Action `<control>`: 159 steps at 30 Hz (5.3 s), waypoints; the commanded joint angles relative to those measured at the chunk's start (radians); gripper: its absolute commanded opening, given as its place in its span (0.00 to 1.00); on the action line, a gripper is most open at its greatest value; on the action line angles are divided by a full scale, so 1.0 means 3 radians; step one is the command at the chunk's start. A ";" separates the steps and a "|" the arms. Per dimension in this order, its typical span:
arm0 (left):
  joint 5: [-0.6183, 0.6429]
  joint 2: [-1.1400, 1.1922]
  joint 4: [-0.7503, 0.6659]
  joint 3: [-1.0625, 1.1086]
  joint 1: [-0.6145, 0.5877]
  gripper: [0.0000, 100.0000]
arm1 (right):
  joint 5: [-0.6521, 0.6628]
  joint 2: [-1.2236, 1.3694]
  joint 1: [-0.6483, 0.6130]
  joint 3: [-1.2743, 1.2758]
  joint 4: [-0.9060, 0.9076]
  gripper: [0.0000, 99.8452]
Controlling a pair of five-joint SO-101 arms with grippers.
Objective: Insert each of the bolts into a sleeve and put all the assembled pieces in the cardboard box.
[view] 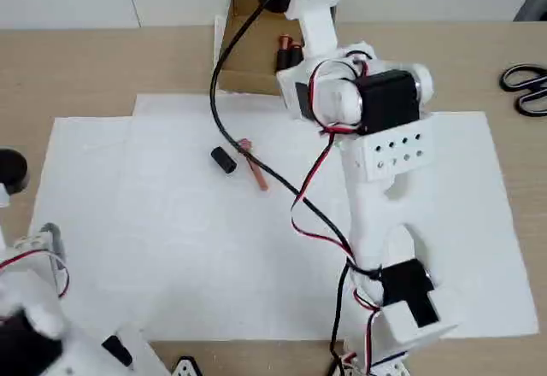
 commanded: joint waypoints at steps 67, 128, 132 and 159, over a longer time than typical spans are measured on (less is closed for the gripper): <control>0.0557 -0.0455 0.0297 0.0054 -0.0005 0.25 | 0.0261 0.1777 -0.1025 0.1227 -0.1910 0.21; 0.0557 -0.0481 0.0302 0.0049 -0.0005 0.25 | 0.0230 0.1839 -0.0974 0.1135 -0.1977 0.00; 0.0557 -0.0481 0.0302 0.0049 -0.0005 0.25 | 0.0159 0.1532 -0.0882 0.1120 -0.1772 0.00; 0.0563 0.0767 0.0302 -0.0391 0.0015 0.25 | -0.0102 0.0657 0.0335 0.1130 0.0028 0.00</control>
